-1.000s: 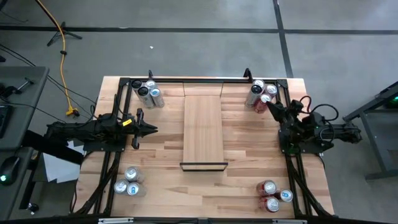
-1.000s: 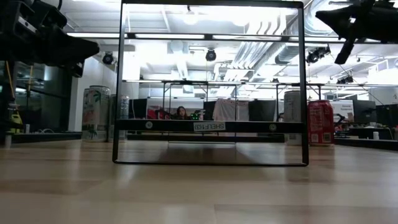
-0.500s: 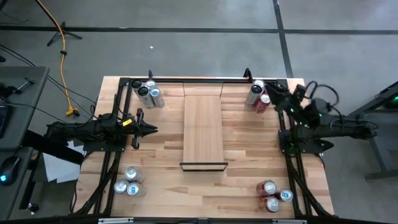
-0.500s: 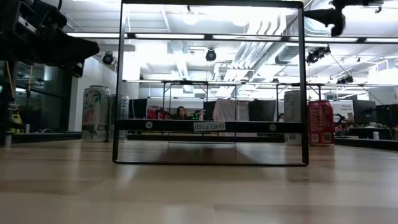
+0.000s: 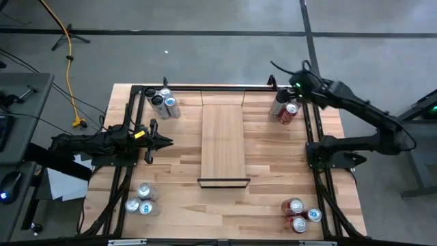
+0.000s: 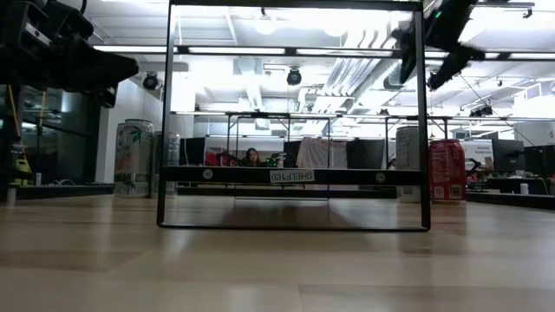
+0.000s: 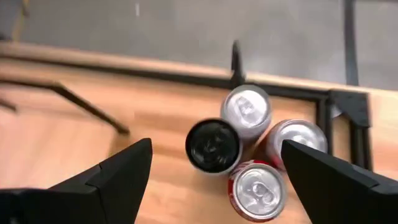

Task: Place canned beverage on shelf
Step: Put the top right white-pink soda can on the shelf

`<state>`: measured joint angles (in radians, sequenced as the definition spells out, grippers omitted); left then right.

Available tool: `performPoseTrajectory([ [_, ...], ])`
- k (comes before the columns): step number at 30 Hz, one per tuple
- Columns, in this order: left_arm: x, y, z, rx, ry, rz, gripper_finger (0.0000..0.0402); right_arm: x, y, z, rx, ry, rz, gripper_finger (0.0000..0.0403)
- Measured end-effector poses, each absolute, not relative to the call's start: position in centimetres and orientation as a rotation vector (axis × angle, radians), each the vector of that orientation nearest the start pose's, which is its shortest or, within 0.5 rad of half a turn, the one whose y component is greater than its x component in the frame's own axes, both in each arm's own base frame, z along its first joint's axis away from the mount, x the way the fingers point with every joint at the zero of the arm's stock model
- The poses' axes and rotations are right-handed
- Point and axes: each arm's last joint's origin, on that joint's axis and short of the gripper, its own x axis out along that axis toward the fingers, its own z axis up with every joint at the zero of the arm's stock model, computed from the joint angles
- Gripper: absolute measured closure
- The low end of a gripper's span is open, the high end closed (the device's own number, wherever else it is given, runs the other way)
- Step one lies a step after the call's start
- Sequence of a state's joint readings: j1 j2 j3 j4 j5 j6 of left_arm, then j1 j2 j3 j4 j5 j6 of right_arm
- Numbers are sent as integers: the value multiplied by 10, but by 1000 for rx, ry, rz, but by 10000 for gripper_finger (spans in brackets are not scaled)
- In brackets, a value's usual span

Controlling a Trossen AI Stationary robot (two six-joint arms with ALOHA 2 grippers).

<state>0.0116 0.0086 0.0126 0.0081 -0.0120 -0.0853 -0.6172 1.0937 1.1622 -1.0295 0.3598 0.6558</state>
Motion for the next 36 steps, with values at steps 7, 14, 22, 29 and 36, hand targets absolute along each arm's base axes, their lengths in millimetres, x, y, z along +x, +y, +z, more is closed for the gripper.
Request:
performPoseTrajectory([
  [7,97,1,168,-85,-13,23,398,159,-167,307,736,854,-1182,59],
  [14,97,1,168,-85,-13,23,398,161,-177,297,816,896,-1098,59],
  [22,97,1,168,-85,-13,23,398,165,-174,297,807,897,-1106,59],
  [29,97,1,168,-85,-13,23,398,177,-177,284,816,954,-1121,59],
  [36,97,1,168,-85,-13,23,398,187,-186,265,832,1037,-1127,60],
])
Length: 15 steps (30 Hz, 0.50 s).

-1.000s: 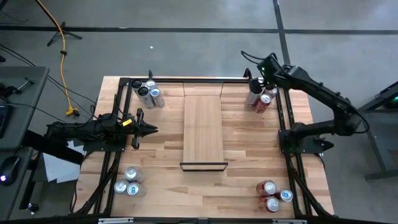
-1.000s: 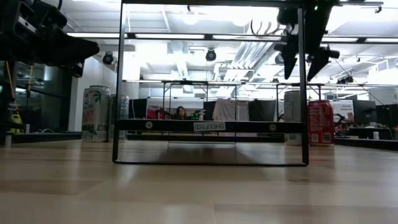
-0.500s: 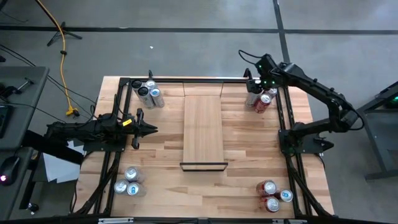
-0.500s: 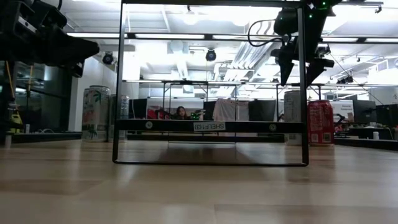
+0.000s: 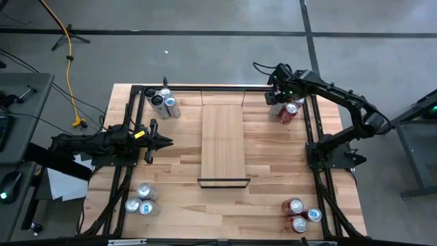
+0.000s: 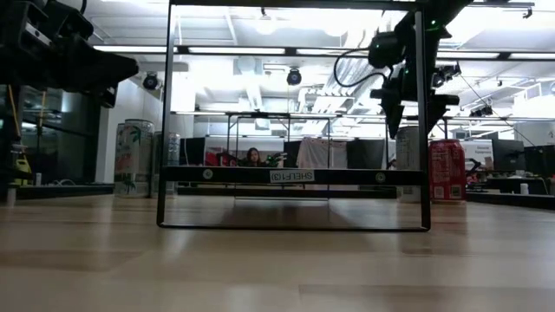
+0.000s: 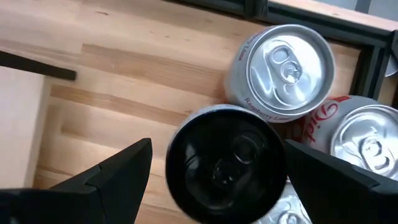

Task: Place canned beverage on shelf
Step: Put the top right white-pink soda can on the shelf

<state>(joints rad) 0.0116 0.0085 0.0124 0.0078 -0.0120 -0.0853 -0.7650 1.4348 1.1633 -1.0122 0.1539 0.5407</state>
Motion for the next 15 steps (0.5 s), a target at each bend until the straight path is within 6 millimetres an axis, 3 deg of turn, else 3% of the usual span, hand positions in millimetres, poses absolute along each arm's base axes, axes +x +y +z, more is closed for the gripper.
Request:
performPoseTrajectory([
  [7,97,1,168,-85,-13,23,398,189,-188,259,836,1068,-1128,85],
  [15,97,1,168,-85,-13,23,398,188,-184,260,830,1094,-1115,161],
])
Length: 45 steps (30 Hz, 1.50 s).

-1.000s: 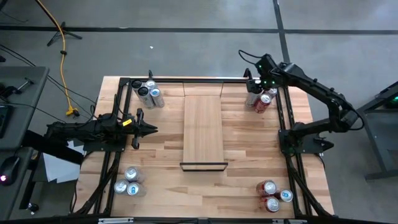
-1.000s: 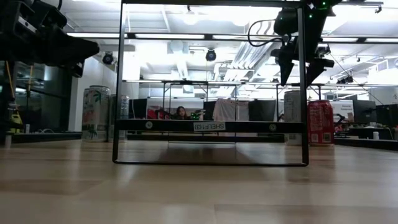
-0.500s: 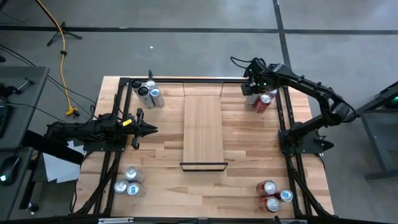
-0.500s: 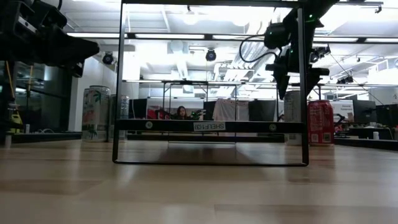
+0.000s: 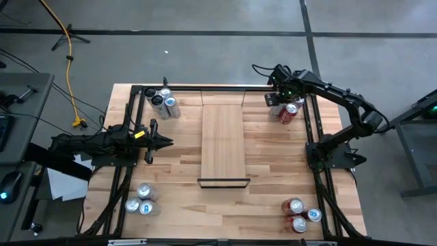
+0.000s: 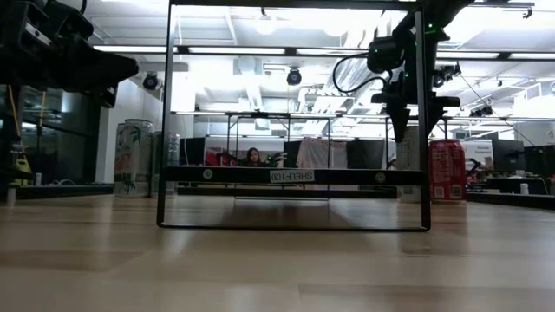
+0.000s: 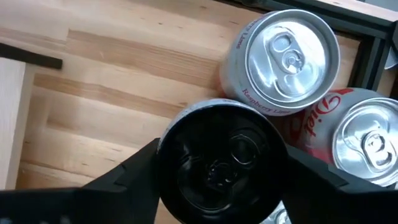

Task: Place canned beverage on shelf
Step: Put the top right white-pink soda can on the shelf

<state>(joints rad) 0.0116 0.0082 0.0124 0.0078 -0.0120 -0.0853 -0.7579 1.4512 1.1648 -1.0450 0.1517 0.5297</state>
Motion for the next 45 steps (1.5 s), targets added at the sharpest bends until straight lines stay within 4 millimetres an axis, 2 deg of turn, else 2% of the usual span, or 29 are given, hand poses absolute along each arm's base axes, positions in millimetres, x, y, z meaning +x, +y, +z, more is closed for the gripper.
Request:
performPoseTrajectory([
  [5,97,1,168,-85,-13,23,398,190,-175,266,809,1098,-1071,161],
  [8,97,1,168,-85,-13,23,398,192,-169,279,781,1072,-1043,161],
  [11,97,1,168,-85,-13,23,398,196,-166,303,743,1027,-981,161],
  [18,97,1,168,-85,-13,23,398,208,-152,375,629,886,-813,161],
  [21,97,1,168,-85,-13,23,398,214,-145,392,593,880,-725,161],
  [25,97,1,168,-85,-13,23,398,238,-129,406,462,887,-483,161],
  [33,97,1,168,-85,-13,23,398,315,-87,398,58,1023,-70,161],
  [38,97,1,168,-85,-13,23,398,357,-63,372,-192,1175,50,161],
  [45,97,1,168,-85,-13,23,398,395,-58,326,-378,1313,60,157],
])
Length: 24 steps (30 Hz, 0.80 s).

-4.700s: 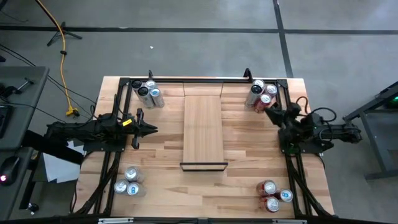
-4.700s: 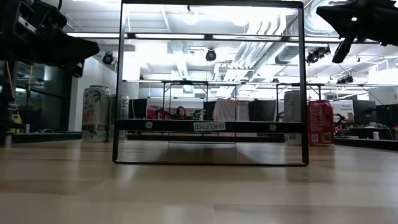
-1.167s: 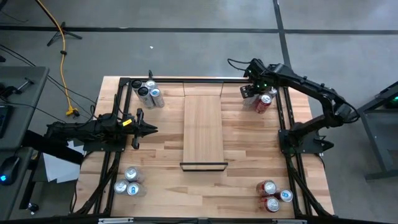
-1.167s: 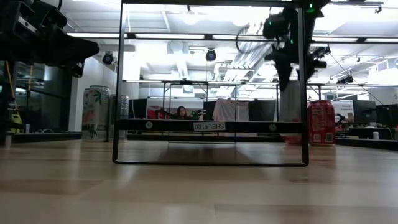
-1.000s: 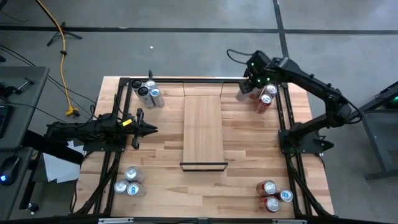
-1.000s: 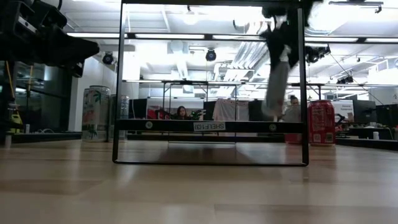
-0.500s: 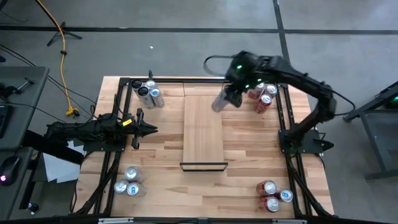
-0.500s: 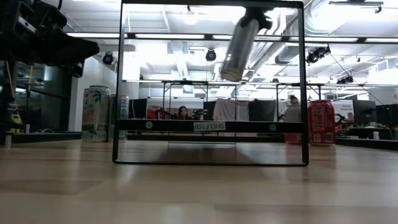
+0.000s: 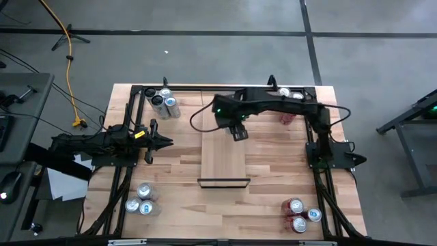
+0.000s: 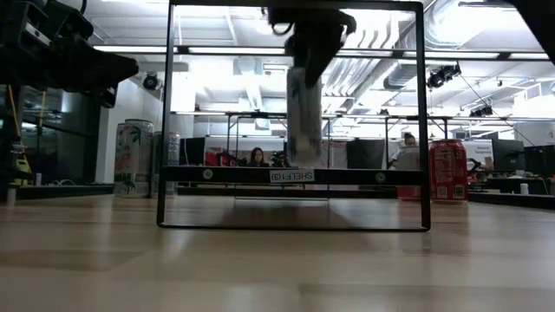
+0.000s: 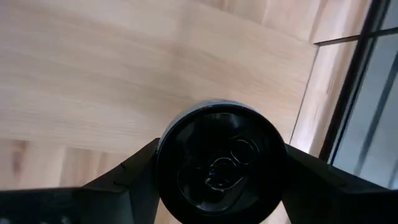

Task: Place canned beverage on shelf
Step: Put the top right white-pink soda can on the shelf

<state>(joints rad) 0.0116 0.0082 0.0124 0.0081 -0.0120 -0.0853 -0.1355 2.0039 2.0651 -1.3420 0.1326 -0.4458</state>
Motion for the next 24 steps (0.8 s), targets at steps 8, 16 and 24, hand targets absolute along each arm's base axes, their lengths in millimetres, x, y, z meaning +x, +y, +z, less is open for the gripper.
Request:
performPoseTrajectory([
  [8,97,1,168,-85,-13,23,398,402,-87,315,-247,1277,23,157],
  [16,97,1,168,-85,-13,23,398,397,-112,315,-61,1230,32,154],
  [24,97,1,168,-85,-13,23,398,396,-121,316,-38,1218,0,117],
])
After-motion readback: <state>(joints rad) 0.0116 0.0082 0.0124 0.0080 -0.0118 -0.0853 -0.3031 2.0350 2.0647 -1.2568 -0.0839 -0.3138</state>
